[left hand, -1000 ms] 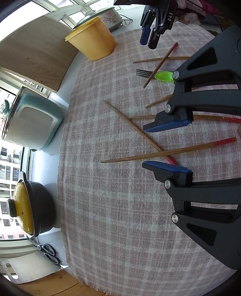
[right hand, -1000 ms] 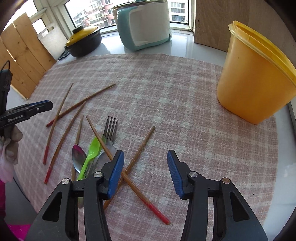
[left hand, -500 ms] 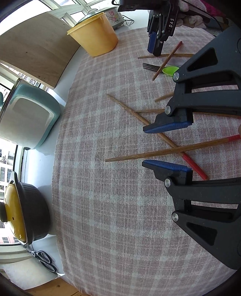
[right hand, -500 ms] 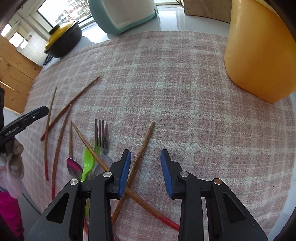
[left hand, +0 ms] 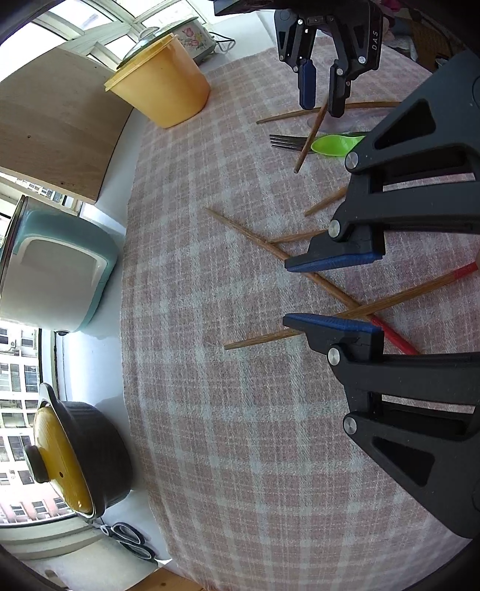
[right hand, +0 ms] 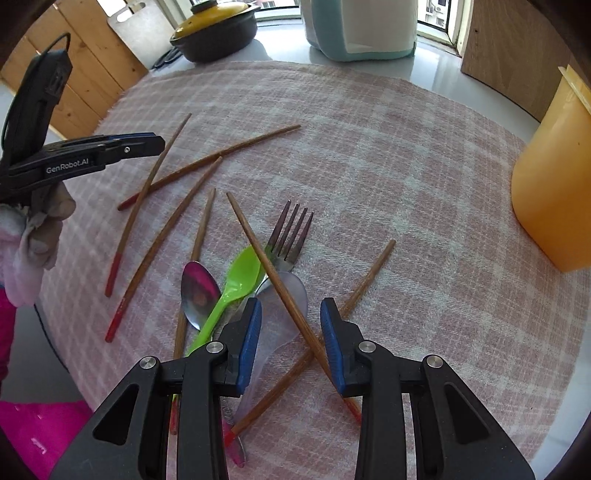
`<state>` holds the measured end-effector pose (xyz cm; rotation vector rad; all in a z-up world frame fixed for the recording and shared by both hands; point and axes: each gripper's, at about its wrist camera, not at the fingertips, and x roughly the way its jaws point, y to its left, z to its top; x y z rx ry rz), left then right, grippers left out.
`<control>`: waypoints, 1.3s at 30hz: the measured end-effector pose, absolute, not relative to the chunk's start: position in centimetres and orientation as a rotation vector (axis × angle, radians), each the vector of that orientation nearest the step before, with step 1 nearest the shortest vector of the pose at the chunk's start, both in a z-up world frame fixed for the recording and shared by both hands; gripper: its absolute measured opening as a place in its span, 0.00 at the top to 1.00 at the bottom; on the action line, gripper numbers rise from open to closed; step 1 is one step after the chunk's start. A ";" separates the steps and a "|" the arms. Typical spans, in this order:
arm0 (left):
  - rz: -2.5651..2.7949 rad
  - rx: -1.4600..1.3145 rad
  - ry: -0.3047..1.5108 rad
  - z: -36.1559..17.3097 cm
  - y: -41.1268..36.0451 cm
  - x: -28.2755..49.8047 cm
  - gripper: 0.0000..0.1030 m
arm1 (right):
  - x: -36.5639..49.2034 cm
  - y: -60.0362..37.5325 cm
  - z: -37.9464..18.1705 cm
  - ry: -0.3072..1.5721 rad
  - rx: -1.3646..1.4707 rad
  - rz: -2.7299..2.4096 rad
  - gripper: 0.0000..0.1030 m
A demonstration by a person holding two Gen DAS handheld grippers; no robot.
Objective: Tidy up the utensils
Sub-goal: 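Close the left tool on a chopstick while the right tool closes on another chopstick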
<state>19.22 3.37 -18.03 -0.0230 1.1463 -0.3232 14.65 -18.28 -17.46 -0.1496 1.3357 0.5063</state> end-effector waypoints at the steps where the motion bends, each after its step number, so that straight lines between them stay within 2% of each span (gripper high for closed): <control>1: -0.336 0.003 1.153 -18.2 2.8 19.3 0.78 | 14.8 -18.0 -17.6 1.339 -0.162 0.508 0.70; 11: -0.368 0.191 1.210 -20.0 -0.5 20.0 0.78 | 15.4 -16.3 -18.7 1.363 -0.240 0.538 0.70; 14: -0.369 0.220 1.231 -20.7 -1.0 20.3 0.78 | 15.6 -15.9 -19.0 1.373 -0.248 0.541 0.79; 19: -0.382 0.225 1.237 -20.9 -1.5 20.8 0.78 | 16.2 -15.8 -19.0 1.370 -0.234 0.537 0.87; 20: -0.382 0.220 1.237 -21.0 -1.5 21.0 0.79 | 16.2 -16.2 -18.8 1.370 -0.224 0.538 0.88; 22: -0.372 0.223 1.228 -21.0 -1.7 21.3 0.90 | 16.5 -16.4 -18.8 1.371 -0.216 0.533 0.91; 33: -0.343 0.160 1.215 -21.0 -1.0 21.3 0.95 | 17.2 -16.7 -18.4 1.368 -0.258 0.556 0.88; 39: -0.337 0.115 1.197 -20.2 0.0 20.4 0.96 | 17.1 -16.9 -17.7 1.343 -0.218 0.548 0.94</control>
